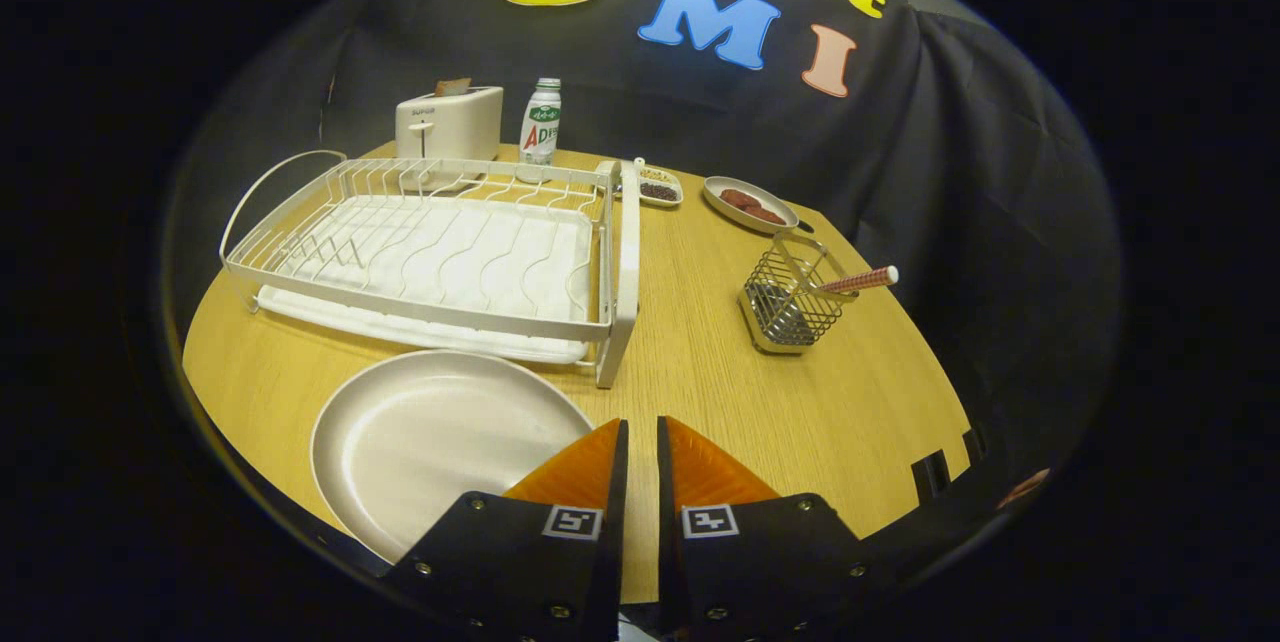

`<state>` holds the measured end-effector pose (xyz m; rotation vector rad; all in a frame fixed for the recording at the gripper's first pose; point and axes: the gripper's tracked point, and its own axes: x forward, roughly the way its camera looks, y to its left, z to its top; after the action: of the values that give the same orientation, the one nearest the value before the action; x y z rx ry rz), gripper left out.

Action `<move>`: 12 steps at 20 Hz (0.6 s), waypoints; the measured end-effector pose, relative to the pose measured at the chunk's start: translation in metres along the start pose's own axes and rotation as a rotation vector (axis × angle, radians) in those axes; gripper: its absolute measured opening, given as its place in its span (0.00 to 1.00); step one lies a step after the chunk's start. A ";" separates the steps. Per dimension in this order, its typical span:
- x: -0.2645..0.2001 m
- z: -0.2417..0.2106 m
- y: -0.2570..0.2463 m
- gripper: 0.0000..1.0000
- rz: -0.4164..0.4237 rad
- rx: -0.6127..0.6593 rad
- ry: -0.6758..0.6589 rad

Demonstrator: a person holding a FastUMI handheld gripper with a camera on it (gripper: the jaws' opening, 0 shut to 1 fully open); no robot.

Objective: Take the plate from the dish rack, then take the spoon from the basket and place it into the plate.

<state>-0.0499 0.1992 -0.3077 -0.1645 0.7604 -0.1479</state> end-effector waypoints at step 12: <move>-0.004 0.086 -0.109 0.22 -0.094 0.067 -0.182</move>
<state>-0.0010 0.1012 -0.2219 -0.1477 0.5659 -0.2441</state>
